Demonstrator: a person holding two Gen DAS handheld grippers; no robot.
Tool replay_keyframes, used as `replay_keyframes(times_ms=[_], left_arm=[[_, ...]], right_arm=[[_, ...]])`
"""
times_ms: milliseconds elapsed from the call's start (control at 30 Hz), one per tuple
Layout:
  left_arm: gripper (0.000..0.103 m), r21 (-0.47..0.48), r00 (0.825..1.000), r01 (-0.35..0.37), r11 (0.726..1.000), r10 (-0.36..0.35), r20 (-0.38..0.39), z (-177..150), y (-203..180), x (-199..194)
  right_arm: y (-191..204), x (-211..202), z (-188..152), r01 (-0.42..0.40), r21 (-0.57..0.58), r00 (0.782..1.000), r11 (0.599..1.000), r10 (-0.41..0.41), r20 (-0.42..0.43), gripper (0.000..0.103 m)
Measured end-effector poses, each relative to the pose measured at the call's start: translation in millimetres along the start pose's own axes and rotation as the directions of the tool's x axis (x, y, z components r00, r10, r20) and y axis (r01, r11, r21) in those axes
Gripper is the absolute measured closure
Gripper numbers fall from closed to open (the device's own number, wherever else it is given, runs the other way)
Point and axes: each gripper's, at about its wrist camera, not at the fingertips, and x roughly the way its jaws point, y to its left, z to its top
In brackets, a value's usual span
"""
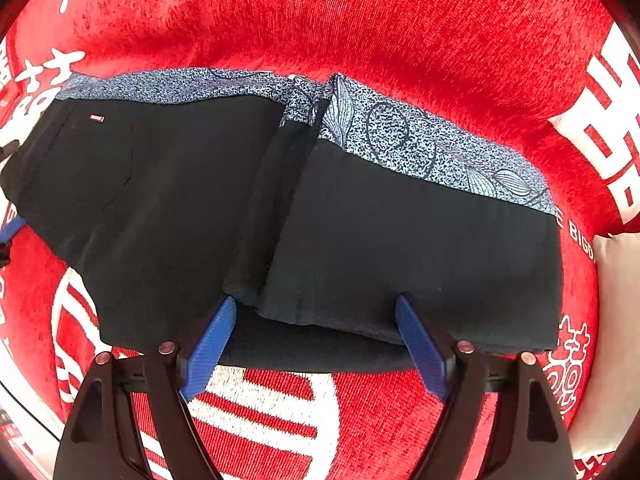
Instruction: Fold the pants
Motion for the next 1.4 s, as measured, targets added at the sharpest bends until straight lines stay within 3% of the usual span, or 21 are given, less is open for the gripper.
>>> replay_keyframes(times_ms=[33,100,233,300,367,433,500,600,633,767,933,1067,1133,1300,1400], left_arm=[[0.01,0.03,1.0,0.011,0.999,-0.012,0.009,0.7,-7.2,1.3],[0.01,0.082,0.999,-0.052,0.995,0.052,0.002,2.4,-12.5,11.2],[0.01,0.041,0.99,-0.137,0.99,0.138,-0.011,6.4,-2.3,25.4],[0.01,0.013,0.989,-0.147,0.989,0.147,-0.002,7.3,-2.1,24.3],[0.013,0.021,0.98,-0.199,0.98,0.199,-0.007,8.0,-9.5,28.1],[0.032,0.068,0.955,-0.296,0.953,0.297,0.001,7.1,-19.4,32.4],[0.068,0.125,0.917,-0.397,0.909,0.399,0.011,7.3,-19.8,31.4],[0.074,0.139,0.917,-0.395,0.908,0.399,0.001,9.6,-18.7,26.1],[0.076,0.172,0.91,-0.41,0.896,0.415,0.012,8.4,-24.7,26.2],[0.079,0.418,0.86,-0.502,0.757,0.489,0.148,-13.6,-75.5,30.5],[0.079,0.57,0.833,-0.535,0.624,0.501,0.234,-39.2,-107.8,33.7],[0.079,0.618,0.82,-0.548,0.563,0.508,0.263,-47.5,-116.9,37.5],[0.079,0.637,0.817,-0.55,0.54,0.507,0.276,-50.8,-124.1,41.3],[0.079,0.669,0.814,-0.55,0.5,0.5,0.295,-57.4,-130.1,39.0],[0.079,0.68,0.815,-0.547,0.488,0.494,0.301,-59.3,-131.7,41.1]], right_arm=[[0.1,0.7,0.5,-0.002,-0.003,1.0,1.0,0.002,0.003,0.018],[1.2,1.2,0.6,-0.003,-0.012,1.0,1.0,0.004,0.008,0.018],[3.4,-11.3,2.9,0.0,-0.038,1.0,0.999,0.001,0.024,0.018],[8.1,-27.6,9.1,-0.022,-0.053,0.997,0.998,0.025,0.07,0.018],[14.6,-41.1,18.2,-0.06,-0.071,0.993,0.996,0.066,0.096,0.018],[20.2,-50.6,29.6,-0.106,-0.076,0.988,0.991,0.113,0.101,0.018],[25.0,-58.1,43.5,-0.155,-0.077,0.982,0.985,0.162,0.101,0.018],[31.7,-64.5,64.1,-0.231,-0.079,0.968,0.97,0.237,0.077,0.018],[35.8,-63.3,72.8,-0.27,-0.084,0.961,0.959,0.274,0.04,0.018],[48.5,-62.9,97.4,-0.37,-0.07,0.929,0.926,0.368,-0.039,0.018],[70.6,-66.8,144.1,-0.466,-0.062,0.882,0.883,0.457,-0.114,0.017],[105.9,-75.7,185.2,-0.542,-0.084,0.833,0.836,0.522,-0.182,0.012],[137.1,-72.7,202.6,-0.56,-0.12,0.815,0.82,0.518,-0.26,0.012],[203.4,-67.4,225.5,-0.531,-0.252,0.827,0.809,0.431,-0.36,0.012],[236.3,-61.9,233.7,-0.535,-0.292,0.816,0.793,0.396,-0.421,0.011]])
